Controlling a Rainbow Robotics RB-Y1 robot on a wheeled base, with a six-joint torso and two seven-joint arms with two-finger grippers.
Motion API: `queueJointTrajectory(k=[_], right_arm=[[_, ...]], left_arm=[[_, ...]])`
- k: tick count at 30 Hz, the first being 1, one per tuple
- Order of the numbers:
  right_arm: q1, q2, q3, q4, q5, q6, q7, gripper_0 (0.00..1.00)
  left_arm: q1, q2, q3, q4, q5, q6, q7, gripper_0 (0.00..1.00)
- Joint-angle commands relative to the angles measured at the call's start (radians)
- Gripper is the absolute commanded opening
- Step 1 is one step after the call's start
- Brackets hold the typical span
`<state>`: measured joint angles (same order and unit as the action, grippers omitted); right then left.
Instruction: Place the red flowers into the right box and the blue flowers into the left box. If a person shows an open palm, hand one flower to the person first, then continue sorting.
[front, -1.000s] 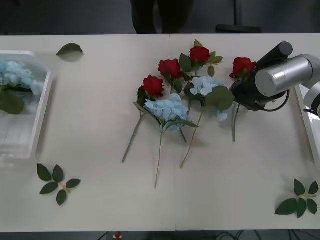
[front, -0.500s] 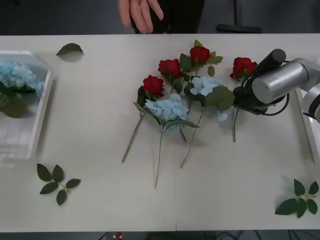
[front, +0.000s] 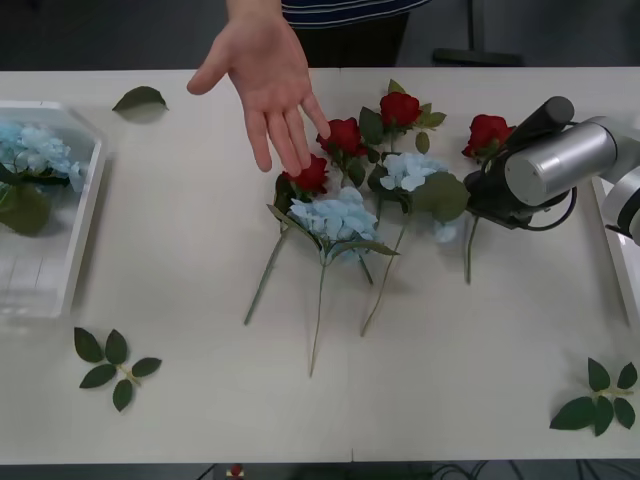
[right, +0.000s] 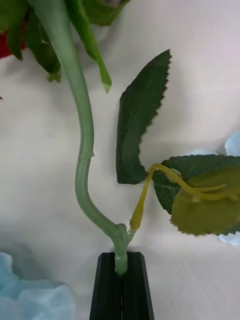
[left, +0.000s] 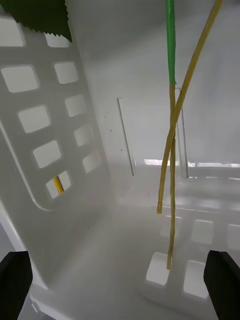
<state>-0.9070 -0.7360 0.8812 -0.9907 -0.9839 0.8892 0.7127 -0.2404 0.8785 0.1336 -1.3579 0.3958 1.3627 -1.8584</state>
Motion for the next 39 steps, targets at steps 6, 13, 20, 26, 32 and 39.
queueJointTrajectory(k=[6, 13, 20, 26, 32, 39], right_arm=[[-0.085, -0.267, -0.031, -0.338, -0.242, -0.001, 0.068, 0.00], [-0.098, -0.503, -0.182, -0.668, -0.433, -0.001, 0.117, 0.00], [-0.047, -0.571, -0.312, -0.804, -0.513, -0.096, 0.271, 0.00], [0.013, -0.500, -0.327, -0.813, -0.440, -0.428, 0.412, 0.00], [-0.023, -0.378, -0.327, -0.780, -0.331, -0.523, 0.496, 0.00], [-0.130, -0.272, -0.326, -0.747, -0.130, -0.414, 0.467, 0.00]], left_arm=[[-0.026, -0.004, 0.024, -0.007, 0.008, -0.002, -0.022, 1.00], [-0.026, -0.004, 0.024, -0.007, 0.006, -0.002, -0.024, 1.00], [-0.028, -0.004, 0.024, -0.007, 0.006, 0.004, -0.024, 1.00], [-0.028, -0.004, 0.024, -0.007, 0.006, 0.004, -0.024, 1.00], [-0.028, -0.004, 0.024, -0.007, 0.006, 0.004, -0.024, 1.00], [-0.028, -0.004, 0.024, -0.007, 0.006, 0.004, -0.024, 1.00]])
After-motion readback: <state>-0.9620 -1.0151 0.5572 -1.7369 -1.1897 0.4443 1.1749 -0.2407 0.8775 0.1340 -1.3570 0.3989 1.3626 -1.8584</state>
